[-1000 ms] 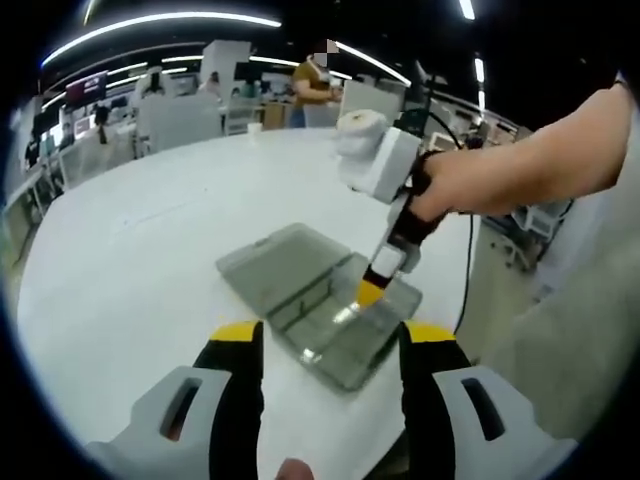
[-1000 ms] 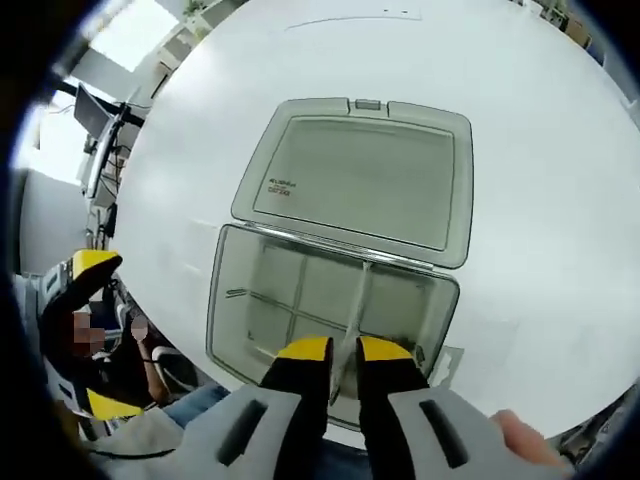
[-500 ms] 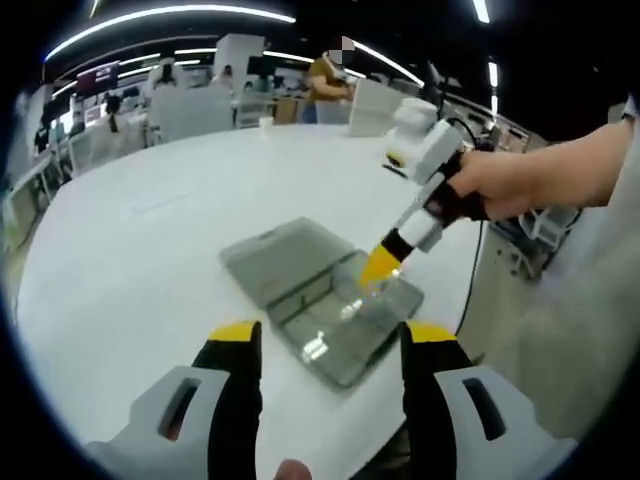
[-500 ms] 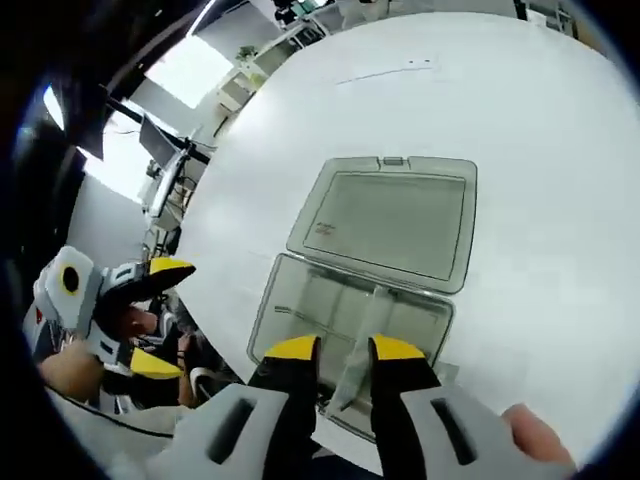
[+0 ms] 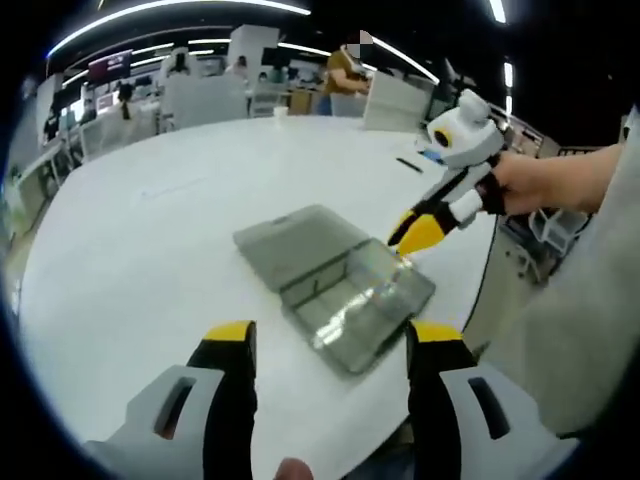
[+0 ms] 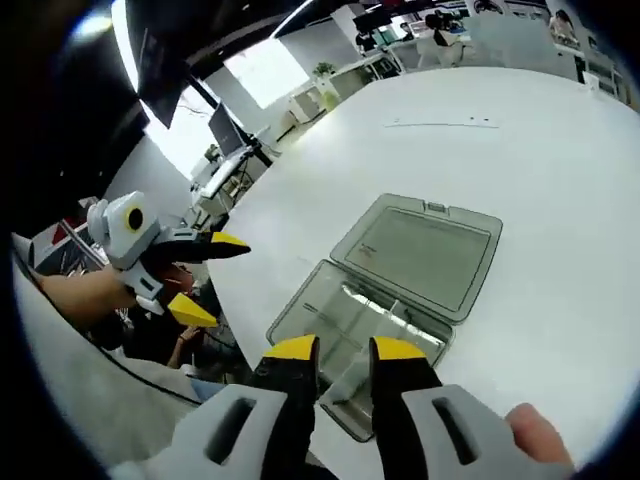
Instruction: Insert the divider into the dual guide fixture by aligning both edges with the guide slots and pushing it downward to the bottom, including one-sided entry, uneven engagement, binding, and posture correction.
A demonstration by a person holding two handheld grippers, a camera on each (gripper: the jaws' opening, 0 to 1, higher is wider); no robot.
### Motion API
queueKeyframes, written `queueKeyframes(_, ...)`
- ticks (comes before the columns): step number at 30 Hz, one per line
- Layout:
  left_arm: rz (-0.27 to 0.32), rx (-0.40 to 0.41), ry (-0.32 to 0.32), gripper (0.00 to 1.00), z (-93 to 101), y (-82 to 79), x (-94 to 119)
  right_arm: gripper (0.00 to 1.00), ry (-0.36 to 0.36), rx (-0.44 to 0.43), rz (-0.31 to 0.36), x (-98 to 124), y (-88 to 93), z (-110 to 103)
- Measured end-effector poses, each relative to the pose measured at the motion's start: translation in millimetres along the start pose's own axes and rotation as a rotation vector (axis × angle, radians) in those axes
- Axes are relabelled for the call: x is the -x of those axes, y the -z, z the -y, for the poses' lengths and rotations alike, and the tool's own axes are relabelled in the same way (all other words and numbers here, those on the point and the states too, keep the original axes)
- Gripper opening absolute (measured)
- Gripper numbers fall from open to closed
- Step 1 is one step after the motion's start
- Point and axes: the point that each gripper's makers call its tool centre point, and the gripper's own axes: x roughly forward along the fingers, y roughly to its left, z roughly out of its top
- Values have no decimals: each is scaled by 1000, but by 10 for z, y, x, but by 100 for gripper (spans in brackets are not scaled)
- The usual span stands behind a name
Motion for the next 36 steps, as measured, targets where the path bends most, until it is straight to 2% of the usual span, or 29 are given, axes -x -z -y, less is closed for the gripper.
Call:
queueKeyframes(7, -24, 42, -47, 58, -128, 91, 46, 22, -12, 124, 43, 105, -17, -49)
queueKeyframes(13, -53, 80, -88, 59, -247, 175, 101, 28, -25, 189, 69, 199, -13, -111)
queueKeyframes(15, -61, 93, -98, 59, -288, 208, 114, 29, -27, 223, 96, 234, -39, -130)
queueKeyframes(23, -87, 123, -125, 61, -352, 287, 162, 34, -23, 269, 148, 364, -16, -192)
queueKeyframes(32, -122, 149, -154, 61, -428, 366, 191, 39, -19, 280, 181, 483, 17, -252)
queueKeyframes(36, -144, 158, -160, 61, -437, 407, 193, 39, -25, 295, 150, 510, 77, -309)
